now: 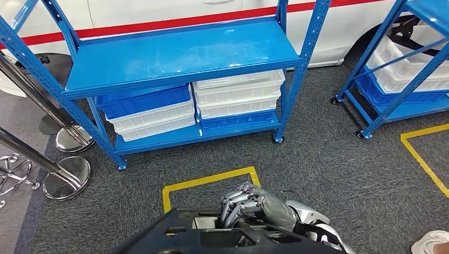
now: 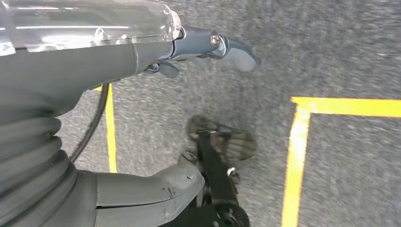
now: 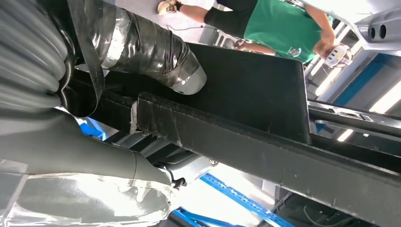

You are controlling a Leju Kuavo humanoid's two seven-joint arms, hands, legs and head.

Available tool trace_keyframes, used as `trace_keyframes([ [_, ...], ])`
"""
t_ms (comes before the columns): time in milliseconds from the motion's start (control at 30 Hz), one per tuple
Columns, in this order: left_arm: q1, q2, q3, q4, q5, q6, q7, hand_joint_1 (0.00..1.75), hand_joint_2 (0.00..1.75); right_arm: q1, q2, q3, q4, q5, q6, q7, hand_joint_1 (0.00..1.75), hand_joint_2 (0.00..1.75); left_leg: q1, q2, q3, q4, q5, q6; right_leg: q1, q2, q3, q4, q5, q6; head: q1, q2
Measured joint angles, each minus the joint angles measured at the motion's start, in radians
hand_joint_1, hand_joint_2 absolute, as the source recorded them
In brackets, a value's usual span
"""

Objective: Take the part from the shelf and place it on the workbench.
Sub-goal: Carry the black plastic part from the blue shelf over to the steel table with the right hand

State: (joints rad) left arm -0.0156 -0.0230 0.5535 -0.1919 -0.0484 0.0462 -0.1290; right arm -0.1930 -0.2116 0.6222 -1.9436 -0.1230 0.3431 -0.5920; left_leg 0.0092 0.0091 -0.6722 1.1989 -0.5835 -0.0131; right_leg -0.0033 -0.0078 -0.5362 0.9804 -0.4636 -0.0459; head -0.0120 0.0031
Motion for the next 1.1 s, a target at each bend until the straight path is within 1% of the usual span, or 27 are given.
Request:
trace_keyframes([
  [33, 0.0, 0.001, 0.001, 0.0, -0.002, -0.001, 0.0, 0.0, 1.75, 0.002, 0.0, 0.0, 0.0, 0.001, 0.0, -0.001, 1.75, 1.75, 0.0, 0.0, -0.007, 0.053, -0.017, -0.002, 0.002, 0.0, -0.019, 0.005, 0.011, 0.0, 0.0, 0.0],
  [67, 0.0, 0.003, 0.001, 0.0, -0.004, -0.003, 0.0, 0.0, 1.75, 0.005, 0.0, 0.0, 0.0, 0.003, 0.0, -0.002, 1.75, 1.75, 0.0, 0.0, -0.001, 0.081, -0.009, -0.002, 0.003, 0.0, -0.038, 0.011, 0.021, 0.001, 0.0, 0.0],
  [100, 0.0, 0.004, 0.002, 0.0, -0.006, -0.004, 0.0, 0.0, 1.75, 0.006, 0.0, 0.0, 0.0, 0.006, 0.0, -0.002, 1.75, 1.75, 0.0, 0.0, 0.021, 0.075, 0.018, 0.0, 0.003, 0.0, -0.057, 0.017, 0.03, 0.002, 0.0, 0.0],
  [133, 0.0, 0.006, 0.002, 0.0, -0.008, -0.005, -0.001, 0.0, 1.75, 0.008, 0.0, 0.0, 0.0, 0.01, -0.001, -0.002, 1.75, 1.75, 0.0, -0.001, 0.061, 0.036, 0.05, 0.003, 0.004, 0.001, -0.074, 0.022, 0.039, 0.003, 0.0, 0.0],
  [167, -0.001, 0.008, 0.002, 0.0, -0.012, -0.005, -0.003, 0.0, 1.75, 0.009, 0.0, 0.0, 0.0, 0.014, -0.002, -0.002, 1.75, 1.75, -0.002, -0.002, 0.115, -0.03, 0.068, 0.01, 0.004, 0.001, -0.087, 0.025, 0.047, 0.005, 0.0, 0.0],
  [200, -0.002, 0.011, 0.002, 0.0, -0.015, -0.004, -0.004, 0.0, 1.75, 0.01, 0.0, 0.0, -0.001, 0.018, -0.003, -0.003, 1.75, 1.75, -0.004, -0.002, 0.176, -0.112, 0.068, 0.016, 0.005, 0.002, -0.095, 0.027, 0.055, 0.009, 0.0, 0.0],
  [233, -0.004, 0.013, 0.002, -0.001, -0.018, -0.003, -0.006, 0.0, 1.75, 0.011, 0.0, 0.0, -0.002, 0.023, -0.005, -0.003, 1.75, 1.75, -0.007, -0.003, 0.224, -0.184, 0.056, 0.022, 0.005, 0.002, -0.099, 0.027, 0.064, 0.014, 0.0, 0.0],
  [267, -0.005, 0.015, 0.003, -0.001, -0.022, -0.001, -0.007, 0.0, 1.75, 0.012, 0.0, 0.0, -0.003, 0.028, -0.008, -0.004, 1.75, 1.75, -0.01, -0.003, 0.256, -0.235, 0.042, 0.027, 0.004, 0.0, -0.1, 0.026, 0.073, 0.019, 0.0, 0.0],
  [300, -0.006, 0.016, 0.003, -0.001, -0.025, 0.001, -0.007, 0.0, 1.75, 0.013, 0.0, 0.0, -0.004, 0.033, -0.01, -0.004, 1.75, 1.75, -0.013, -0.002, 0.268, -0.263, 0.036, 0.031, 0.003, -0.001, -0.1, 0.023, 0.082, 0.026, 0.0, 0.0],
  [367, -0.005, 0.016, 0.005, -0.001, -0.029, 0.004, -0.008, 0.0, 1.75, 0.015, 0.0, 0.0, -0.006, 0.041, -0.015, -0.005, 1.75, 1.75, -0.01, 0.0, 0.261, -0.277, 0.053, 0.041, 0.001, -0.001, -0.106, 0.023, 0.088, 0.039, 0.0, 0.0],
  [400, -0.005, 0.016, 0.005, -0.001, -0.029, 0.004, -0.007, 0.0, 1.75, 0.016, -0.001, 0.0, -0.007, 0.043, -0.017, -0.005, 1.75, 1.75, -0.007, 0.002, 0.255, -0.281, 0.065, 0.046, 0.0, 0.001, -0.116, 0.042, 0.07, 0.045, 0.001, 0.0],
  [433, -0.004, 0.016, 0.006, -0.001, -0.03, 0.004, -0.007, 0.0, 1.75, 0.017, -0.002, 0.0, -0.008, 0.044, -0.018, -0.005, 1.75, 1.75, -0.004, 0.005, 0.246, -0.284, 0.076, 0.05, -0.001, 0.003, -0.133, 0.083, 0.037, 0.05, 0.001, 0.0],
  [500, -0.003, 0.016, 0.009, -0.001, -0.031, 0.004, -0.007, 0.0, 1.75, 0.021, -0.003, 0.0, -0.01, 0.046, -0.019, -0.005, 1.75, 1.75, -0.004, 0.008, 0.222, -0.279, 0.091, 0.054, -0.006, 0.005, -0.179, 0.214, -0.051, 0.059, 0.001, 0.0],
  [533, -0.002, 0.016, 0.01, -0.001, -0.031, 0.004, -0.007, 0.0, 1.75, 0.023, -0.004, 0.0, -0.009, 0.046, -0.019, -0.005, 1.75, 1.75, -0.004, 0.009, 0.212, -0.274, 0.096, 0.053, -0.009, 0.005, -0.195, 0.272, -0.08, 0.064, 0.001, 0.0],
  [567, -0.002, 0.016, 0.011, -0.001, -0.031, 0.004, -0.007, 0.0, 1.75, 0.025, -0.004, 0.0, -0.009, 0.047, -0.019, -0.005, 1.75, 1.75, -0.004, 0.01, 0.201, -0.267, 0.1, 0.051, -0.012, 0.005, -0.195, 0.3, -0.091, 0.067, 0.001, 0.0],
  [600, -0.001, 0.016, 0.012, -0.001, -0.031, 0.004, -0.007, 0.0, 1.75, 0.025, -0.005, 0.0, -0.009, 0.047, -0.019, -0.005, 1.75, 1.75, -0.003, 0.01, 0.192, -0.259, 0.102, 0.049, -0.014, 0.005, -0.174, 0.288, -0.083, 0.07, 0.001, 0.0],
  [633, -0.001, 0.015, 0.014, -0.001, -0.031, 0.004, -0.007, 0.0, 1.75, 0.025, -0.005, 0.0, -0.009, 0.047, -0.019, -0.005, 1.75, 1.75, -0.002, 0.01, 0.184, -0.25, 0.103, 0.047, -0.017, 0.005, -0.135, 0.238, -0.061, 0.071, 0.001, 0.0],
  [700, -0.001, 0.015, 0.016, -0.001, -0.031, 0.004, -0.007, 0.0, 1.75, 0.025, -0.006, 0.0, -0.01, 0.047, -0.019, -0.005, 1.75, 1.75, -0.002, 0.009, 0.173, -0.235, 0.102, 0.04, -0.017, 0.004, -0.047, 0.104, -0.022, 0.069, 0.001, 0.0],
  [733, -0.002, 0.015, 0.016, -0.001, -0.031, 0.004, -0.007, 0.0, 1.75, 0.025, -0.006, 0.0, -0.01, 0.047, -0.019, -0.005, 1.75, 1.75, -0.003, 0.009, 0.168, -0.23, 0.102, 0.034, -0.016, 0.005, -0.021, 0.058, -0.014, 0.064, 0.0, 0.0],
  [767, -0.002, 0.015, 0.017, -0.001, -0.031, 0.004, -0.007, 0.0, 1.75, 0.025, -0.006, 0.0, -0.011, 0.047, -0.02, -0.005, 1.75, 1.75, -0.004, 0.009, 0.164, -0.228, 0.103, 0.028, -0.013, 0.005, -0.012, 0.036, -0.015, 0.059, 0.0, 0.0],
  [833, -0.003, 0.015, 0.018, -0.001, -0.031, 0.004, -0.007, 0.0, 1.75, 0.026, -0.006, 0.0, -0.012, 0.048, -0.02, -0.005, 1.75, 1.75, -0.005, 0.008, 0.159, -0.228, 0.107, 0.016, -0.011, 0.006, -0.015, 0.03, -0.014, 0.044, 0.0, 0.0],
  [900, -0.003, 0.015, 0.018, -0.001, -0.033, 0.005, -0.006, 0.0, 1.75, 0.026, -0.007, 0.0, -0.012, 0.049, -0.021, -0.004, 1.75, 1.75, -0.001, 0.006, 0.148, -0.206, 0.09, 0.005, -0.013, 0.007, -0.018, 0.025, -0.007, 0.029, 0.0, 0.0],
  [933, -0.003, 0.015, 0.018, -0.001, -0.035, 0.007, -0.004, 0.0, 1.75, 0.026, -0.007, 0.0, -0.012, 0.05, -0.022, -0.003, 1.75, 1.75, 0.0, 0.004, 0.131, -0.168, 0.063, 0.001, -0.014, 0.008, -0.02, 0.023, -0.004, 0.021, 0.0, 0.0],
  [1000, -0.002, 0.015, 0.018, -0.001, -0.04, 0.014, 0.0, 0.0, 1.75, 0.026, -0.008, 0.0, -0.012, 0.053, -0.023, -0.002, 1.75, 1.75, 0.002, 0.001, 0.073, -0.04, -0.008, -0.005, -0.011, 0.012, -0.028, 0.023, 0.001, 0.011, 0.0, 0.0],
  [1033, -0.001, 0.015, 0.018, -0.001, -0.042, 0.017, 0.002, 0.0, 1.75, 0.026, -0.008, 0.0, -0.011, 0.055, -0.023, -0.002, 1.75, 1.75, 0.002, 0.001, 0.045, 0.024, -0.033, -0.006, -0.009, 0.017, -0.032, 0.024, 0.003, 0.009, 0.0, 0.0],
  [1067, 0.0, 0.015, 0.018, -0.001, -0.045, 0.02, 0.005, 0.0, 1.75, 0.026, -0.009, 0.0, -0.011, 0.058, -0.023, -0.001, 1.75, 1.75, 0.002, 0.0, 0.029, 0.062, -0.041, -0.006, -0.007, 0.023, -0.035, 0.026, 0.005, 0.008, 0.0, 0.0],
  [1100, 0.001, 0.015, 0.018, -0.001, -0.047, 0.021, 0.008, 0.0, 1.75, 0.025, -0.009, 0.0, -0.011, 0.061, -0.023, -0.001, 1.75, 1.75, 0.002, -0.001, 0.031, 0.062, -0.028, -0.004, -0.005, 0.031, -0.037, 0.026, 0.007, 0.008, 0.0, 0.0],
])
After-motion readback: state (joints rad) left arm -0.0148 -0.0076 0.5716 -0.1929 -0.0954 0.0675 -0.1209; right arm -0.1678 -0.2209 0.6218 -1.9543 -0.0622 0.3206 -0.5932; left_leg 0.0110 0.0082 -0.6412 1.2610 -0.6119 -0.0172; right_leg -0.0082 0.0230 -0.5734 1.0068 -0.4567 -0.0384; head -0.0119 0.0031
